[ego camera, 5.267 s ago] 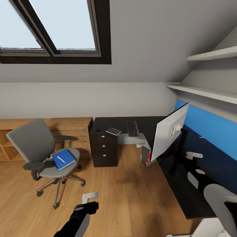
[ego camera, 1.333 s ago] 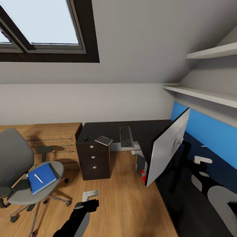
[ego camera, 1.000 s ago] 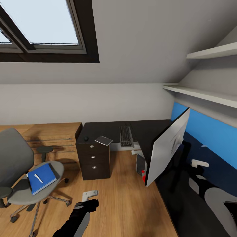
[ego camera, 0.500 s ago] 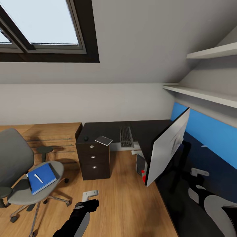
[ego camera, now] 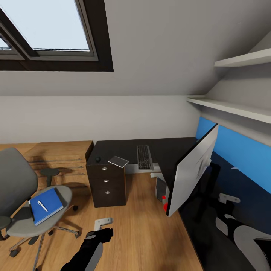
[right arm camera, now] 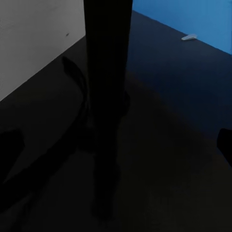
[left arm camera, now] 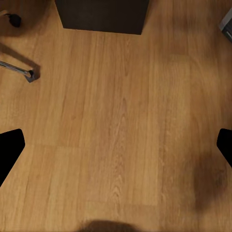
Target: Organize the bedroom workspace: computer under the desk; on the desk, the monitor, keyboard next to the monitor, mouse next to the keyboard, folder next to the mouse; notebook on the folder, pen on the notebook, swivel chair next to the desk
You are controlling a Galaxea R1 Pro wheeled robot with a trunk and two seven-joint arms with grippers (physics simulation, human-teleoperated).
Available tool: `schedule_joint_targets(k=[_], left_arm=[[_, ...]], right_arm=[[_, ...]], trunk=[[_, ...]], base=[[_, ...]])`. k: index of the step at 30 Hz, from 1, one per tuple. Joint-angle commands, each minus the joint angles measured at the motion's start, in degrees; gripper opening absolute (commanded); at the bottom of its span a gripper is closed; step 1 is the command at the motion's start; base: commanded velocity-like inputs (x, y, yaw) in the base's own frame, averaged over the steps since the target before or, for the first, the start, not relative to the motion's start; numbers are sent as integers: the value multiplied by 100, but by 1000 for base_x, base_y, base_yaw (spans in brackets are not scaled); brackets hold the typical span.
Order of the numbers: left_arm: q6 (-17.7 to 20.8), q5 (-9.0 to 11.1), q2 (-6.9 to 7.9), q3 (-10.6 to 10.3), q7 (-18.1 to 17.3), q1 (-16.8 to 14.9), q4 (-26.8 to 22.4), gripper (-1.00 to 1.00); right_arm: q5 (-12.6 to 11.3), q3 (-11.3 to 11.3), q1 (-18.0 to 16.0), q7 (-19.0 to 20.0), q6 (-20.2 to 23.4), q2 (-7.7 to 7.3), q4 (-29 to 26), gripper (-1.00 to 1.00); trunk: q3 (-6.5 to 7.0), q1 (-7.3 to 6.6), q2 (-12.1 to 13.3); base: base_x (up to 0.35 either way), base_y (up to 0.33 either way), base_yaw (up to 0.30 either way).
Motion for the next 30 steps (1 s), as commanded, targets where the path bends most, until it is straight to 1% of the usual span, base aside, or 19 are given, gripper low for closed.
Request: schedule_joint_targets(k=[1, 6, 12, 16, 23, 30], left_arm=[[15, 60, 1, -17, 55, -4, -8, 100], [12, 60, -3, -17, 52, -4, -8, 100], [6, 54, -4, -20, 56, -4, 72, 100], [6, 52, -6, -25, 57, -4, 100, 100], [4, 52, -6, -26, 53, -4, 106, 100], [2, 51, -12, -26, 49, -4, 113, 100]], right_arm=[[-3, -4, -7, -1, -25, -3, 11, 100], [0, -4, -7, -3, -29, -15, 4, 100], [8, -4, 20, -7, -82, -37, 1, 100], [9, -4, 48, -33, -107, -55, -5, 100], [10, 0, 61, -430, -112, -77, -6, 100], [10, 4, 63, -535, -108, -86, -7, 100]], trunk=[[-9, 1, -8], [-9, 1, -8], [-9, 1, -8], [-9, 1, -8], [-9, 1, -8], [-9, 1, -8]], base=[[0, 0, 0], [50, 0, 0], [207, 0, 0], [103, 0, 0], [33, 0, 0], [184, 0, 0]])
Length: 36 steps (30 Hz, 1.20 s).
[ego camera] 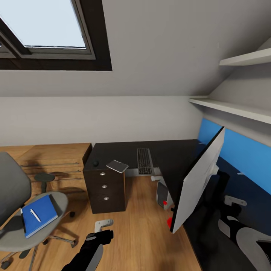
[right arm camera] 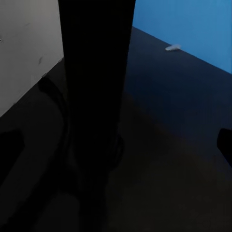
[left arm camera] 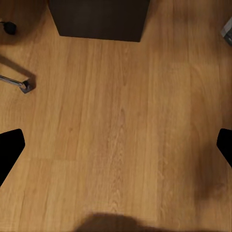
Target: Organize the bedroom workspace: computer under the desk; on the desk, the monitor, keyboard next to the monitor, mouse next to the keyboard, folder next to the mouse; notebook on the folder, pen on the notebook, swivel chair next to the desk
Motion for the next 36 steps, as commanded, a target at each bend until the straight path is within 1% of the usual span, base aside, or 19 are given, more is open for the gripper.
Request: schedule_joint_targets(k=[1, 7, 12, 18, 19, 21, 24, 36], left_arm=[[16, 60, 3, -18, 53, -4, -8, 100], [19, 61, 2, -18, 53, -4, -7, 100], [12, 61, 2, -18, 60, -4, -7, 100], [19, 61, 2, -18, 62, -4, -7, 100], [19, 61, 2, -18, 62, -4, -7, 100], [15, 61, 2, -20, 60, -4, 1, 100], [18, 61, 2, -24, 56, -4, 16, 100], [19, 61, 2, -27, 53, -4, 36, 100]], right_arm=[[-12, -2, -7, -5, -24, -1, 9, 100], [-12, -2, -10, -15, -16, -2, 9, 100], [-12, -2, -9, -17, -15, -2, 9, 100], [-12, -2, -8, -24, -2, -13, 9, 100], [-12, -2, -7, -26, -1, -18, 9, 100], [-12, -2, -8, -27, 6, -81, 9, 100], [-12, -2, -7, -31, 9, -112, 9, 100], [-18, -2, -7, -33, 12, -151, 1, 100]], trunk=[[-9, 3, -7], [-9, 3, -7], [-9, 3, -7], [-9, 3, -7], [-9, 3, -7], [-9, 3, -7], [-9, 3, -7], [-9, 3, -7]], base=[[93, 0, 0], [40, 0, 0], [213, 0, 0], [38, -1, 0], [63, -14, 0], [193, -70, 0], [143, -56, 0], [26, -9, 0]])
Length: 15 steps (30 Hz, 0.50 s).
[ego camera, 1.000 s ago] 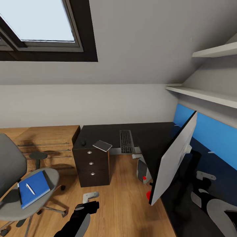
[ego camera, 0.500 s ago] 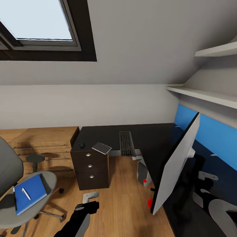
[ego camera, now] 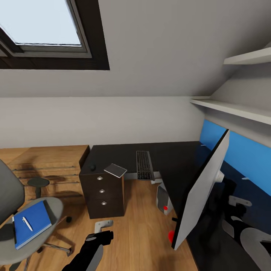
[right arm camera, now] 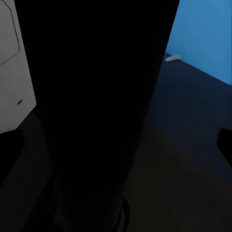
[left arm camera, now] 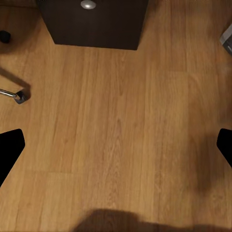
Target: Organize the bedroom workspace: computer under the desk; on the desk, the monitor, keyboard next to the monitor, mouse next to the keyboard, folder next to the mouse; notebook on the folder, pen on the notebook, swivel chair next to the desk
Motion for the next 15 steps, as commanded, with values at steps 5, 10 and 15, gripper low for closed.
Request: schedule_joint_targets(k=[5, 10, 15], left_arm=[[11, 60, -3, -36, 54, -4, -5, 100], [13, 60, -5, -76, 59, -4, 16, 100], [15, 60, -5, -80, 58, -4, 19, 100]], right_arm=[[-12, -2, -7, 1, -23, -16, 8, 100], [-15, -2, -7, 4, -23, -18, 8, 100], [-16, -2, -7, 8, 9, -18, 11, -100]], trunk=[[-9, 2, -7], [-9, 2, -7], [-9, 2, -7]], base=[[130, 0, 0], [22, 0, 0], [2, 0, 0]])
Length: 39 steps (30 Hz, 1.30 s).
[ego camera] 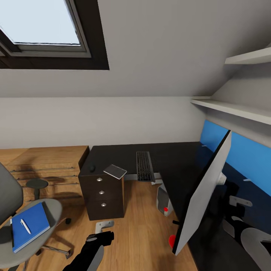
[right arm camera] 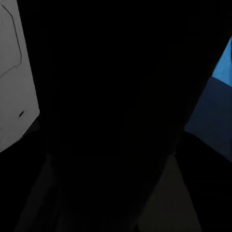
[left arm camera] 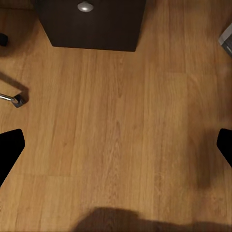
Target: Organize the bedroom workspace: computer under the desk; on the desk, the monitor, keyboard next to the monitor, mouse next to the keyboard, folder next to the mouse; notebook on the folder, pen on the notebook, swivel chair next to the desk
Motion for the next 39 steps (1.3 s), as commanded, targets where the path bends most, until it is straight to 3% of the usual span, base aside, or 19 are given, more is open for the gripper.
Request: schedule_joint_targets(k=[1, 19, 39], left_arm=[[12, 60, 3, -19, 52, -5, -9, 100], [6, 60, 11, -18, 54, -5, -9, 100], [6, 60, 12, -18, 58, -5, -9, 100]], right_arm=[[-16, -3, -5, 11, -20, 0, 10, -100], [-16, -3, -5, 11, -19, 17, 8, -100], [-13, 0, -5, 11, -19, 20, 3, -100]], trunk=[[-9, 2, -7], [-9, 2, -7], [-9, 2, -7]], base=[[0, 0, 0], [-11, 0, 0], [-291, 0, 0]])
